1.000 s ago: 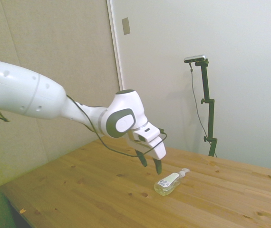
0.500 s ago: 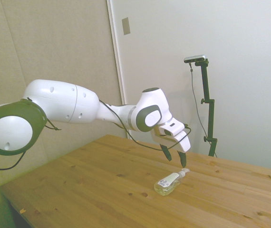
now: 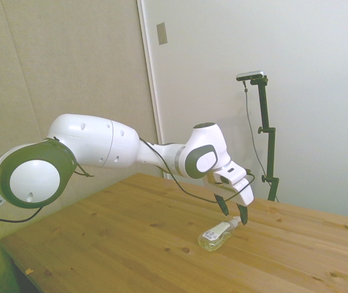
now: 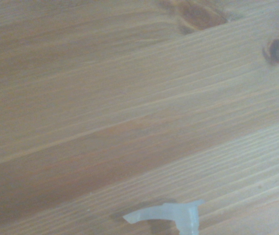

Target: Stand the sanitizer

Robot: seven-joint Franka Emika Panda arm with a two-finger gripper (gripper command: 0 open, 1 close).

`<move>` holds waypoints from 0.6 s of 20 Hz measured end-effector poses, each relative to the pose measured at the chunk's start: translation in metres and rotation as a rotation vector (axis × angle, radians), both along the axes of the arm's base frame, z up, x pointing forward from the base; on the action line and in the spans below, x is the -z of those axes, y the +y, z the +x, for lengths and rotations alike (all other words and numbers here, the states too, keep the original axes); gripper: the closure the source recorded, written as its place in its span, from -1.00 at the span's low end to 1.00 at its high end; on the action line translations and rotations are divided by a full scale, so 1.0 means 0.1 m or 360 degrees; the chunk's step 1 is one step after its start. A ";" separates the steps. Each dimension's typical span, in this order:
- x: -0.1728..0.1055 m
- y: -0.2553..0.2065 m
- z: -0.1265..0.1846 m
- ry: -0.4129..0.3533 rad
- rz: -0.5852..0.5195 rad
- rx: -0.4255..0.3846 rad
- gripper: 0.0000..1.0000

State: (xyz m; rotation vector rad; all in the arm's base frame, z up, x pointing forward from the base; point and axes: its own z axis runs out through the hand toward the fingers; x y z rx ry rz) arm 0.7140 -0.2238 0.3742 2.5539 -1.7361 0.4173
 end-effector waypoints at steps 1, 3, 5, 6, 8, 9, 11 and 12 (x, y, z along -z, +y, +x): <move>0.02 -0.02 0.00 0.0004 0.0001 0.0004 -1.00; 0.04 -0.05 -0.01 0.0011 0.0002 0.0012 -1.00; 0.06 -0.08 -0.01 0.0017 0.0003 0.0018 -1.00; 0.07 -0.09 -0.01 0.0019 0.0002 0.0020 -1.00; 0.09 -0.11 0.01 0.0022 0.0001 0.0023 -1.00; 0.09 -0.12 0.02 0.0023 0.0000 0.0025 1.00; 0.12 -0.14 0.04 0.0025 -0.0001 0.0027 1.00; 0.14 -0.14 0.05 0.0028 0.0000 0.0028 1.00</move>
